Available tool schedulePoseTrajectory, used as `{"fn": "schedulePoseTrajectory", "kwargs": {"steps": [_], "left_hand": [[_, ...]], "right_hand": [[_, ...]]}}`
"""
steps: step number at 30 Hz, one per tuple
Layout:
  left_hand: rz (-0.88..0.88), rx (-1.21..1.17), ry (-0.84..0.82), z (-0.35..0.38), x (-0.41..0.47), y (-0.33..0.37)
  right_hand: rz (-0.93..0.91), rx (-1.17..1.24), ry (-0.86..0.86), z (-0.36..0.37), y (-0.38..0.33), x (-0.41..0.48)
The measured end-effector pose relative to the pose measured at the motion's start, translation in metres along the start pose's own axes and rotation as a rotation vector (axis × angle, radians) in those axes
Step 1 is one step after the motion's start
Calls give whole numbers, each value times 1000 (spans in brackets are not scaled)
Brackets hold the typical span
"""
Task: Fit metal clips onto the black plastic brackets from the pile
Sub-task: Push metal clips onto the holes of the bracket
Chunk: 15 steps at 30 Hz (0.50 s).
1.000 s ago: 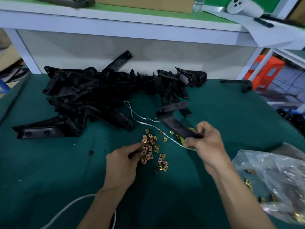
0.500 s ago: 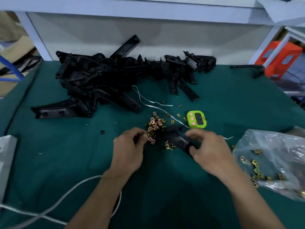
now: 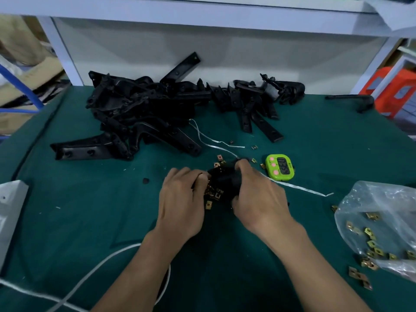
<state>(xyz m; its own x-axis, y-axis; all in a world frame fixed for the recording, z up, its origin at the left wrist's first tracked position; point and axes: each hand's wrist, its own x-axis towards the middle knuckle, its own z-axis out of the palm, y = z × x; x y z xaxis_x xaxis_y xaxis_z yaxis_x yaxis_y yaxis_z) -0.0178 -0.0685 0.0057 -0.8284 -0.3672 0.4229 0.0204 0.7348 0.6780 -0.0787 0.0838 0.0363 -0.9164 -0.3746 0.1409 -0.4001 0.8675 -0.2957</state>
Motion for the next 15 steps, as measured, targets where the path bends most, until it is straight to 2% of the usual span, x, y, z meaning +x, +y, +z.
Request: {"fn": "schedulePoseTrajectory", "kwargs": {"steps": [3, 5, 7, 11, 15], "left_hand": [[-12, 12, 16, 0, 2, -2], [-58, -64, -12, 0, 5, -5], [-133, -186, -31, 1, 5, -8], [-236, -386, -37, 4, 8, -8], [-339, -471, 3, 6, 8, -8]], "right_hand": [[-34, -53, 254, 1, 3, -2], [-17, 15, 408, -2, 8, -4], [18, 54, 477, -5, 15, -6], [70, 56, 428, -10, 27, -7], [113, 107, 313, -10, 34, -2]]}}
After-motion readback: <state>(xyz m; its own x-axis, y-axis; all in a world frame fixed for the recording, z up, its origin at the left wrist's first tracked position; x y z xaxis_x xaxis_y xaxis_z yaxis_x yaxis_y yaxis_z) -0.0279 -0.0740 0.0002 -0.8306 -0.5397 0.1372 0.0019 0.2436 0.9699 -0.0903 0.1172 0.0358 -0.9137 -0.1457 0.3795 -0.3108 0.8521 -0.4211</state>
